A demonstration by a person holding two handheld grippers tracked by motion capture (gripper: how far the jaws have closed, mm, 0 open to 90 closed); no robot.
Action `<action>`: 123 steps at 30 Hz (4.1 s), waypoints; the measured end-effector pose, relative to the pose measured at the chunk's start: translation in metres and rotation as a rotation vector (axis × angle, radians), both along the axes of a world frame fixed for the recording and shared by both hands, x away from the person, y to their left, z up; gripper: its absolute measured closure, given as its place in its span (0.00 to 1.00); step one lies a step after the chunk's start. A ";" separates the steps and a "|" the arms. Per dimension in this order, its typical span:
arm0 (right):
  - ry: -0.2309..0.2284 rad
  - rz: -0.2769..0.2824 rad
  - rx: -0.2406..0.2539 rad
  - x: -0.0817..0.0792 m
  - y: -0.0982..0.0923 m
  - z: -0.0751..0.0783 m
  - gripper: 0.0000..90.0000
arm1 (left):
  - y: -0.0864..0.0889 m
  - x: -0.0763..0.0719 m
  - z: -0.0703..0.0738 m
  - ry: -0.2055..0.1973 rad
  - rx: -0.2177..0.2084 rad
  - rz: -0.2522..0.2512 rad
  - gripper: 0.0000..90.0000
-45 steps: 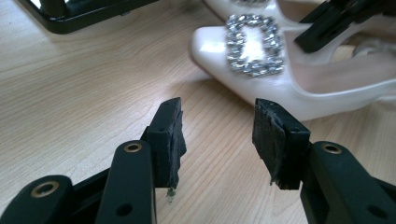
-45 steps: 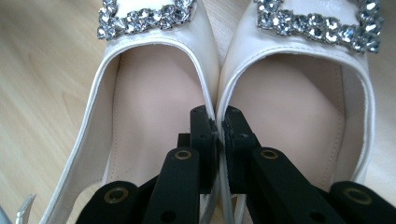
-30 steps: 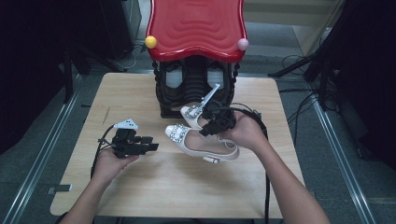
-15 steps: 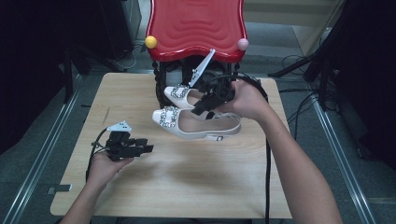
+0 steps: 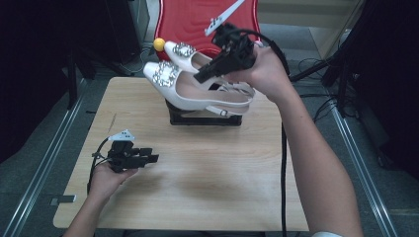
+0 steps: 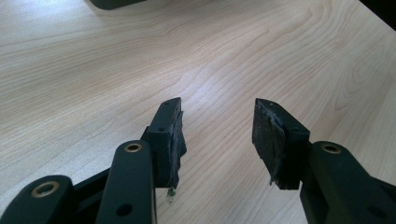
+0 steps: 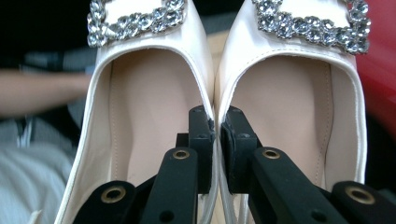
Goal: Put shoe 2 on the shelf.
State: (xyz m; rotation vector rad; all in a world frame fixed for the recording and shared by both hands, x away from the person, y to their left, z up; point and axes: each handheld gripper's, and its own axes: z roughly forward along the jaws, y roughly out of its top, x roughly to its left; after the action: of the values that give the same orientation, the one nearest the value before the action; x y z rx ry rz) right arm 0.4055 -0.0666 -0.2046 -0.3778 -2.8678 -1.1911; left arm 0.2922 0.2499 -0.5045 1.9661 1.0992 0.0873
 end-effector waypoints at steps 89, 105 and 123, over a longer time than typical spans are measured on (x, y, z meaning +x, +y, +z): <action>0.003 -0.980 0.380 0.087 -0.010 0.052 0.55 | -0.027 0.001 -0.005 -0.008 0.062 -0.144 0.56; -0.034 -0.961 0.388 0.071 -0.071 0.044 0.51 | -0.029 0.002 -0.005 0.003 0.059 -0.153 0.54; 0.005 -1.024 0.402 0.063 -0.145 -0.010 0.47 | -0.032 0.007 -0.005 0.024 0.011 -0.160 0.48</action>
State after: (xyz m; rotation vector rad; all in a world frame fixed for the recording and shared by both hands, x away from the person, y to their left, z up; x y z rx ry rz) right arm 0.4687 -0.2120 -0.2148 -1.9159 -2.2709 -1.7564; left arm 0.2992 0.2181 -0.5094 2.0619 0.9542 -0.0162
